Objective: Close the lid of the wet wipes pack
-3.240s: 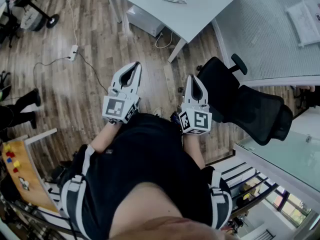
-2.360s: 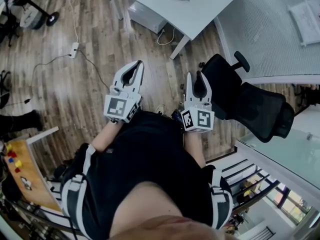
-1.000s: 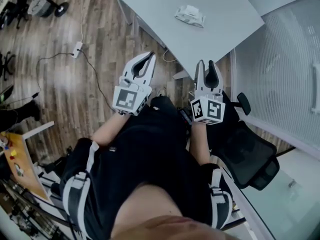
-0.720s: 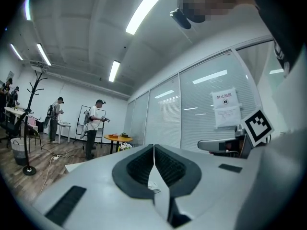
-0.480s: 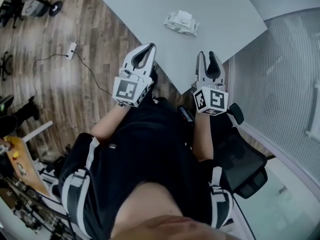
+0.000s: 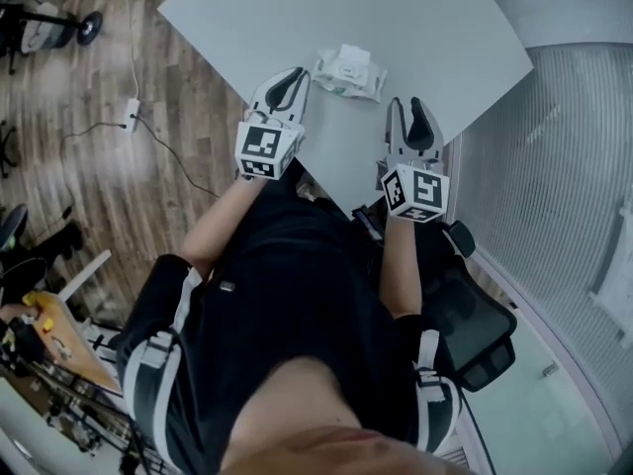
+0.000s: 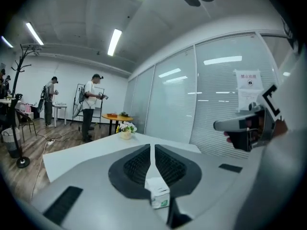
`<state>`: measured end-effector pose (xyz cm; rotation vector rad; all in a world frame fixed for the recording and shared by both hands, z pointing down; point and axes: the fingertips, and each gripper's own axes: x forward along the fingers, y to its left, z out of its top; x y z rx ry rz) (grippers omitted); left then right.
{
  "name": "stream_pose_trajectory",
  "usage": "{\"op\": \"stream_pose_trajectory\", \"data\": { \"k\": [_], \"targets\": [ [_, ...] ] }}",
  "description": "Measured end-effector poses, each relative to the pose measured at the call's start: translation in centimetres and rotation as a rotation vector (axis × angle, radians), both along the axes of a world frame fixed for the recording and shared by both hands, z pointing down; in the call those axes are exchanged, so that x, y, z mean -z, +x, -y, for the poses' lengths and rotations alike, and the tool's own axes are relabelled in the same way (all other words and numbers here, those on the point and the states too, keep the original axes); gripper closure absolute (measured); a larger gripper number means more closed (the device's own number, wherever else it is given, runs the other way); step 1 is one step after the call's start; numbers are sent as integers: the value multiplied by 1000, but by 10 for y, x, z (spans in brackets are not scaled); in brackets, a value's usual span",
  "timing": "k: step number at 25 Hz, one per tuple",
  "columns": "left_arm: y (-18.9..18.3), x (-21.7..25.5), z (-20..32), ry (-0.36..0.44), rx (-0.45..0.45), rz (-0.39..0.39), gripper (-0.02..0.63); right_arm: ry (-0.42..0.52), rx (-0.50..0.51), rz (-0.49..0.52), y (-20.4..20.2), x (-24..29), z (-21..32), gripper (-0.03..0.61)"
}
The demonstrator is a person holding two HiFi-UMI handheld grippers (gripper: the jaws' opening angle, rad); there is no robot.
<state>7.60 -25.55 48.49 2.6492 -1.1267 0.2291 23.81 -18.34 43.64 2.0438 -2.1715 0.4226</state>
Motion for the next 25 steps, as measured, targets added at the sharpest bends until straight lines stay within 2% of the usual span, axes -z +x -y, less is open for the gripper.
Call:
{"op": "stream_pose_trajectory", "data": {
  "k": [6,7,9,14,21,25],
  "targets": [
    [36,-102,60,-184,-78,106,584,-66,-22,23,17,-42,57,426],
    [42,-121,66,-222,-95,121,572,-76,-26,26,19,-48,64,426],
    [54,-160,75,-303,-130,154,494,-94,-34,32,24,-61,77,426],
    [71,-237,86,-499,-174,255,482,-126,-56,38,33,-80,98,426],
    [82,-288,80,-659,-247,384,482,-162,-61,50,34,-95,105,423],
    [83,-297,81,-699,-258,456,503,-186,-35,46,31,-102,113,419]
  ]
}}
